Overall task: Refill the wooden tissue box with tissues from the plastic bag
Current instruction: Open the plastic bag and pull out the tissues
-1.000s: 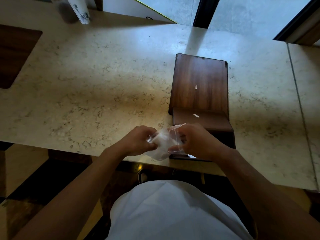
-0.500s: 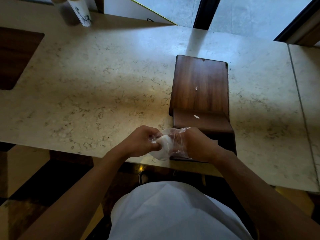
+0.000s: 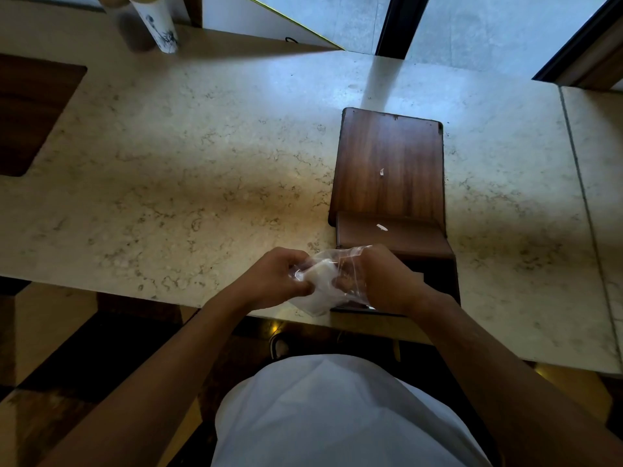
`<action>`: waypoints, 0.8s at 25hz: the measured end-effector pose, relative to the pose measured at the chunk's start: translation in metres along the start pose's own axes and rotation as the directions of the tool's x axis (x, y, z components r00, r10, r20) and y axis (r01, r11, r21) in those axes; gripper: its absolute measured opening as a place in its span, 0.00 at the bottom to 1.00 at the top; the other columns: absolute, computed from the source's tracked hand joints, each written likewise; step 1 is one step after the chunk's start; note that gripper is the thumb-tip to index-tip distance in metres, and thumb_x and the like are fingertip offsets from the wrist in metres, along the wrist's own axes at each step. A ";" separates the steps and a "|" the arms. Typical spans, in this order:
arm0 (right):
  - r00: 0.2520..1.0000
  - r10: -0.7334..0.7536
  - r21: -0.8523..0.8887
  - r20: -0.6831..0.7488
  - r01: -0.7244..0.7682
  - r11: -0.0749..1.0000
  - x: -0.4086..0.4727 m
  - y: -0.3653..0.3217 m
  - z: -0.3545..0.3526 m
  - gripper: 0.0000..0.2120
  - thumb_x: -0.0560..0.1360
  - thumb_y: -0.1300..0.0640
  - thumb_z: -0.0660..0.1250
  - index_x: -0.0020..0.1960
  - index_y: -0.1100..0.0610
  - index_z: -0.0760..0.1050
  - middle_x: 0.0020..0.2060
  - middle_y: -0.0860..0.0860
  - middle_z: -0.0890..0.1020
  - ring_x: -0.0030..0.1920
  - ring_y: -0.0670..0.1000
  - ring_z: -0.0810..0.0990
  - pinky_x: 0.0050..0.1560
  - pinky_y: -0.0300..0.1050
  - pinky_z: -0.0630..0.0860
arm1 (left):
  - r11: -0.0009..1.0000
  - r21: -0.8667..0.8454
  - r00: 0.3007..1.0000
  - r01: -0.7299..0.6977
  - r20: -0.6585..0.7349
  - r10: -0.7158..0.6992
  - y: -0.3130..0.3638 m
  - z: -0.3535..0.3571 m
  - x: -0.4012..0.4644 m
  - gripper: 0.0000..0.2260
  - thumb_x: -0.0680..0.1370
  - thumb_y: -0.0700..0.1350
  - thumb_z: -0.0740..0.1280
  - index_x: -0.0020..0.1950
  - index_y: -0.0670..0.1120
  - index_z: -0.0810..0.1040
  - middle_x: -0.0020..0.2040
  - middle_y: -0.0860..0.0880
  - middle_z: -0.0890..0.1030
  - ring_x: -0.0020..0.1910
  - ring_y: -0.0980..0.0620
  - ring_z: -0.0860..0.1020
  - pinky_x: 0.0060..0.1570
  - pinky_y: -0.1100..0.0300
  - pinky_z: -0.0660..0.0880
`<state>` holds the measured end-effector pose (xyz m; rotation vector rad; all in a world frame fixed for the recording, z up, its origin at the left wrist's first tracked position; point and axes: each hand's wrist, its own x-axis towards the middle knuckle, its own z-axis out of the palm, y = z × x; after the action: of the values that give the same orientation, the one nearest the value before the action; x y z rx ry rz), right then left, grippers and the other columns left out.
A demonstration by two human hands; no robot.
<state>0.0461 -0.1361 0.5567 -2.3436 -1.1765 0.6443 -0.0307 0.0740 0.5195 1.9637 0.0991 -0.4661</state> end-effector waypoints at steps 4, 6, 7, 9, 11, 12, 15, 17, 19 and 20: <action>0.998 -0.017 0.081 -0.059 0.022 0.996 -0.005 0.008 -0.005 0.11 0.75 0.57 0.74 0.56 0.57 0.84 0.47 0.52 0.87 0.44 0.48 0.84 0.47 0.44 0.80 | 0.999 0.041 1.000 0.010 -0.010 -0.010 -0.006 -0.005 0.000 0.08 0.71 0.40 0.76 0.49 0.47 0.85 0.43 0.53 0.84 0.45 0.50 0.82 0.46 0.55 0.78; 0.995 0.043 0.111 -0.092 -0.033 0.993 -0.007 0.013 -0.007 0.10 0.74 0.57 0.75 0.55 0.55 0.85 0.46 0.50 0.87 0.43 0.46 0.84 0.47 0.43 0.81 | 0.998 0.054 1.000 0.021 -0.015 -0.020 -0.009 -0.007 0.000 0.08 0.72 0.41 0.76 0.51 0.47 0.85 0.44 0.52 0.84 0.45 0.51 0.81 0.46 0.54 0.78; 0.990 0.080 0.133 -0.114 -0.065 0.989 -0.007 0.015 -0.008 0.09 0.73 0.57 0.75 0.52 0.56 0.85 0.43 0.49 0.86 0.41 0.46 0.83 0.45 0.44 0.81 | 0.998 0.058 0.999 0.027 -0.021 -0.026 -0.011 -0.009 0.001 0.08 0.72 0.42 0.76 0.51 0.47 0.85 0.44 0.53 0.84 0.45 0.52 0.81 0.45 0.56 0.78; 0.978 0.143 0.210 -0.152 -0.109 0.972 -0.009 0.022 -0.013 0.06 0.72 0.58 0.76 0.49 0.55 0.85 0.39 0.45 0.85 0.40 0.44 0.83 0.41 0.39 0.79 | 0.996 0.080 0.999 0.032 -0.041 -0.028 -0.015 -0.011 0.000 0.08 0.73 0.43 0.76 0.51 0.48 0.85 0.44 0.54 0.83 0.43 0.54 0.80 0.43 0.60 0.77; 0.970 0.178 0.268 -0.163 -0.130 0.955 -0.011 0.026 -0.021 0.08 0.73 0.58 0.75 0.52 0.53 0.84 0.41 0.40 0.83 0.44 0.37 0.83 0.42 0.29 0.77 | 0.994 0.104 0.997 0.030 -0.075 -0.022 -0.020 -0.014 0.000 0.05 0.74 0.43 0.75 0.48 0.48 0.84 0.42 0.53 0.83 0.40 0.56 0.80 0.41 0.61 0.76; 0.966 0.189 0.278 -0.173 -0.137 0.951 -0.012 0.027 -0.025 0.10 0.73 0.58 0.75 0.54 0.53 0.83 0.43 0.40 0.82 0.45 0.35 0.82 0.43 0.27 0.77 | 0.994 0.102 0.995 0.033 -0.093 -0.024 -0.022 -0.016 0.000 0.04 0.74 0.42 0.74 0.46 0.49 0.84 0.42 0.53 0.84 0.39 0.57 0.81 0.40 0.62 0.77; 0.943 0.237 0.297 -0.235 -0.163 0.941 -0.012 0.032 -0.038 0.12 0.74 0.57 0.73 0.58 0.54 0.81 0.47 0.44 0.82 0.45 0.36 0.81 0.42 0.26 0.77 | 0.993 0.073 0.982 0.089 -0.171 -0.076 -0.030 -0.024 0.000 0.06 0.74 0.40 0.75 0.44 0.51 0.83 0.42 0.50 0.86 0.39 0.56 0.84 0.42 0.60 0.81; 0.919 0.269 0.324 -0.289 -0.170 0.931 -0.011 0.035 -0.043 0.12 0.75 0.56 0.73 0.58 0.55 0.80 0.48 0.46 0.83 0.46 0.39 0.82 0.40 0.29 0.79 | 0.989 0.010 0.961 0.146 -0.238 -0.139 -0.039 -0.029 -0.002 0.04 0.74 0.38 0.75 0.44 0.47 0.84 0.40 0.48 0.86 0.36 0.53 0.85 0.41 0.56 0.82; 0.887 0.313 0.379 -0.339 -0.176 0.909 -0.011 0.038 -0.045 0.12 0.76 0.55 0.72 0.58 0.56 0.80 0.49 0.47 0.84 0.47 0.40 0.83 0.40 0.31 0.80 | 0.977 -0.052 0.932 0.206 -0.294 -0.212 -0.049 -0.031 -0.003 0.03 0.74 0.37 0.75 0.44 0.44 0.84 0.38 0.47 0.86 0.34 0.52 0.85 0.37 0.59 0.81; 0.869 0.339 0.413 -0.361 -0.177 0.893 -0.010 0.040 -0.046 0.13 0.76 0.55 0.72 0.59 0.57 0.80 0.50 0.48 0.84 0.47 0.41 0.83 0.41 0.32 0.81 | 0.967 -0.090 0.915 0.237 -0.312 -0.254 -0.053 -0.032 -0.004 0.03 0.74 0.36 0.74 0.44 0.43 0.84 0.38 0.46 0.86 0.33 0.52 0.85 0.33 0.62 0.79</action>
<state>0.0916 -0.1739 0.5727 -2.1759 -0.4926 0.3657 -0.0404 0.1256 0.4865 1.9710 0.5671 -0.2955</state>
